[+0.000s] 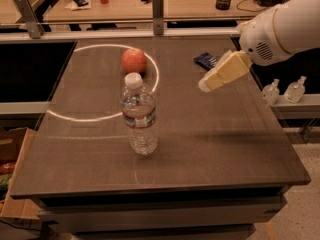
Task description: Pick apple
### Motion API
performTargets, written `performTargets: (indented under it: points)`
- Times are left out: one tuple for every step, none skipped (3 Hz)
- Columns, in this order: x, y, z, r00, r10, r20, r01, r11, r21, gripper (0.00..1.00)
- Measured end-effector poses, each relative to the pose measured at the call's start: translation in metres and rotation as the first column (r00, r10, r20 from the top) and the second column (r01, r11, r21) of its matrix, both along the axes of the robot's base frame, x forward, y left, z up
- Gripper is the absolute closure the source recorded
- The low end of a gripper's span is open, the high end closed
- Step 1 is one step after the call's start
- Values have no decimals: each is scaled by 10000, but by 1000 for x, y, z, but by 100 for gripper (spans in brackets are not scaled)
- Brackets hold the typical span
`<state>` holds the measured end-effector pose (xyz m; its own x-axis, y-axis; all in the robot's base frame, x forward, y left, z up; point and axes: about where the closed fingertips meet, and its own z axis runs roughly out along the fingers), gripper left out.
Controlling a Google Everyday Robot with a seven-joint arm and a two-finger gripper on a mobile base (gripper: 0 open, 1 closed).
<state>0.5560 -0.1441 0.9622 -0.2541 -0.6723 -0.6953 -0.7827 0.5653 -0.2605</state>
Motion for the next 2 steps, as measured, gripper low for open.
performTargets:
  points:
    - [28, 25, 5, 9940, 88, 1091, -216, 9930, 1162, 0]
    - [49, 52, 6, 9778, 704, 1975, -1055, 9791, 1736, 0]
